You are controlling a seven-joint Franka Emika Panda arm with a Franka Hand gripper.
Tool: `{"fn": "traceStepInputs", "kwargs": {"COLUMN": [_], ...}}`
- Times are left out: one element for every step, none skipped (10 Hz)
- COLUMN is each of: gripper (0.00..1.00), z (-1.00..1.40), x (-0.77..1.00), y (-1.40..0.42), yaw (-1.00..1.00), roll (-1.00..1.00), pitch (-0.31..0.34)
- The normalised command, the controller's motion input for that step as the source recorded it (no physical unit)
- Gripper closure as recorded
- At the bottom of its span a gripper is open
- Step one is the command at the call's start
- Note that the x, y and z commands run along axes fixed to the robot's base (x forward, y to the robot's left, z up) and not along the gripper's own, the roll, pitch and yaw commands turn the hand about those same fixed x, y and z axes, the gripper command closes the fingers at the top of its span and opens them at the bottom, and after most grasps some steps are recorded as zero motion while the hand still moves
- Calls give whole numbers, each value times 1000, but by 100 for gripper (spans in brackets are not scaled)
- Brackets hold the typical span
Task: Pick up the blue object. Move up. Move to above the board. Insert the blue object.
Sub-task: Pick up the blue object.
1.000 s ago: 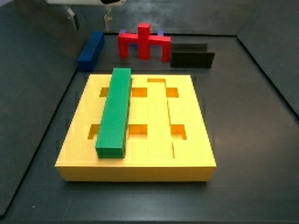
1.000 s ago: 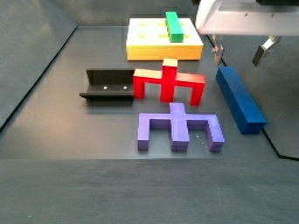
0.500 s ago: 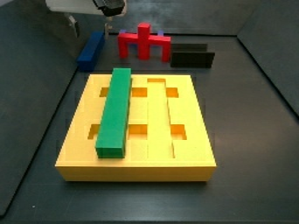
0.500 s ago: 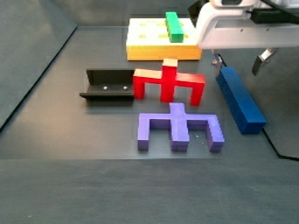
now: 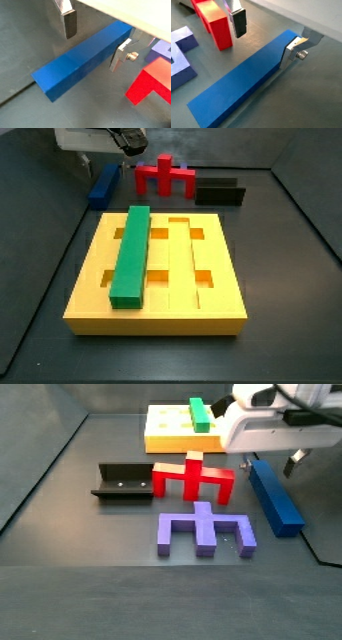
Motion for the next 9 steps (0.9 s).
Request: {"fn": "traceStepInputs", "kwargs": {"gripper": [0, 0, 0, 0, 0, 0, 0, 0, 0], "z": [-191, -26, -11, -31, -94, -89, -174, -223, -197], "x": [0, -166, -80, 0, 46, 129, 94, 63, 89], "y": [9, 0, 0, 0, 0, 0, 0, 0, 9], "yaw": [0, -14, -69, -46, -31, -29, -46, -57, -57], "roll": [346, 221, 196, 197, 206, 203, 213, 200, 189], "pitch": [84, 0, -97, -147, -160, -154, -163, -171, -156]}}
